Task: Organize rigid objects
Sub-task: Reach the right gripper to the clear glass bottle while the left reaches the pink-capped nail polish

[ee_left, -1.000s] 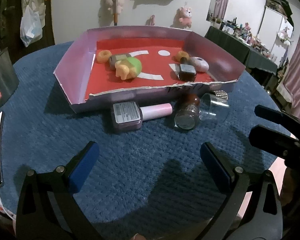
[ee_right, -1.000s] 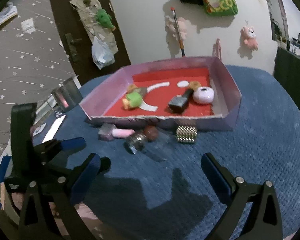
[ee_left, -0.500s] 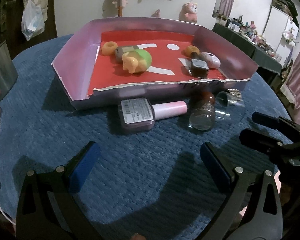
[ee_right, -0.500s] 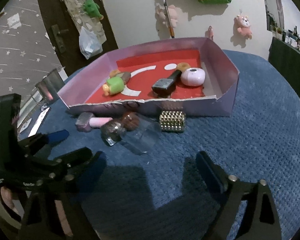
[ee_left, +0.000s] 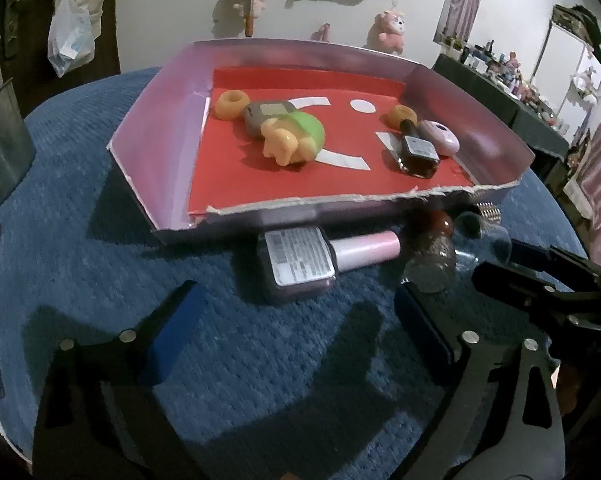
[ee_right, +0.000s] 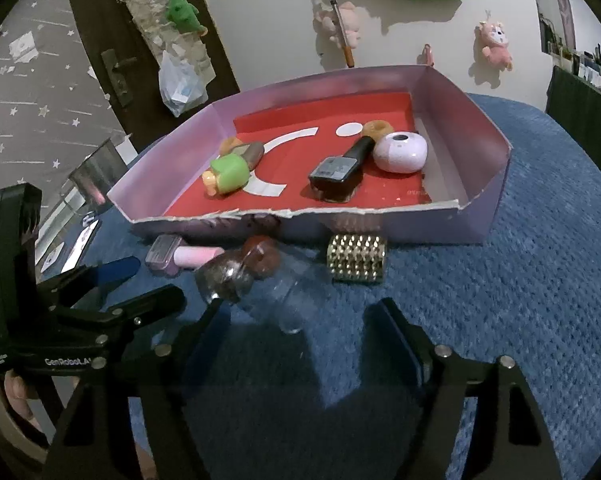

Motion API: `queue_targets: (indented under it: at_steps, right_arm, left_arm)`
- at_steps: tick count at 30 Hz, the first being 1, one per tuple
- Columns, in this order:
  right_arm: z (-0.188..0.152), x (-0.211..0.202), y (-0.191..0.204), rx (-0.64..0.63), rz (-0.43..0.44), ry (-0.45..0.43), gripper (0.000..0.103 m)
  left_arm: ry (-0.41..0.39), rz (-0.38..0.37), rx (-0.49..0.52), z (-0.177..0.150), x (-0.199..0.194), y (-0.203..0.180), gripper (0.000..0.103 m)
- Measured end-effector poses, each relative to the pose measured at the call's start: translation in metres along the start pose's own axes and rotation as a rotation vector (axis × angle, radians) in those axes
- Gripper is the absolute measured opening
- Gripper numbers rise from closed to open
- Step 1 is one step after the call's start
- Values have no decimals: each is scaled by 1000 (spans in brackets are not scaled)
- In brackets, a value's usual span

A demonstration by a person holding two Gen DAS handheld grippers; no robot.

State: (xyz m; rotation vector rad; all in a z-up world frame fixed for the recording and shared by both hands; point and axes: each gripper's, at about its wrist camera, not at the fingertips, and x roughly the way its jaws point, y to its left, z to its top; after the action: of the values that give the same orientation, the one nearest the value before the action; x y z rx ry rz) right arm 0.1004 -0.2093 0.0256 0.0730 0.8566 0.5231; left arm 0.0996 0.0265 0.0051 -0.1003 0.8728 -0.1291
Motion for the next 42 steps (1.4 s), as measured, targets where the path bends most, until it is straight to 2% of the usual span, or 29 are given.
queue_targets:
  at_steps: [8,11,17,19,25,29,30,33,36,42]
  right_arm:
    - [10,9,0,16,33,0,71]
    - [11,11,2,21,41,-4,71]
    - [11,13,0,44,80,1,54]
    - [12,14,1,56,104,3,54]
    - [4,11,18,-4,138,16,54]
    - [0,10,24,-61,81,-2,55]
    - [0,10,23,-58,81,-4,58]
    - [2,12,22,-56,75,-9,59]
    - [1,14,24,-63,81,-7,53]
    - [1,9,27,-73,86,-11,53]
  left_arm:
    - [-8,-7,3,7,4,4,83]
    - [-14,-5,4,8,5,4,75]
    - [-23,-32,4,9,6,2,61]
    - [-23,-46,11,8,5,0,53]
    - [-22,-38,31,3,0,-3,47]
    - [-26,-34,32,4,2,-1,47]
    - [-27,-30,34,5,3,-2,48]
    - [-35,-27,41,5,4,-2,49]
    - [-37,-36,35,4,3,-1,47]
    - [-39,-41,31,1,-1,0,37]
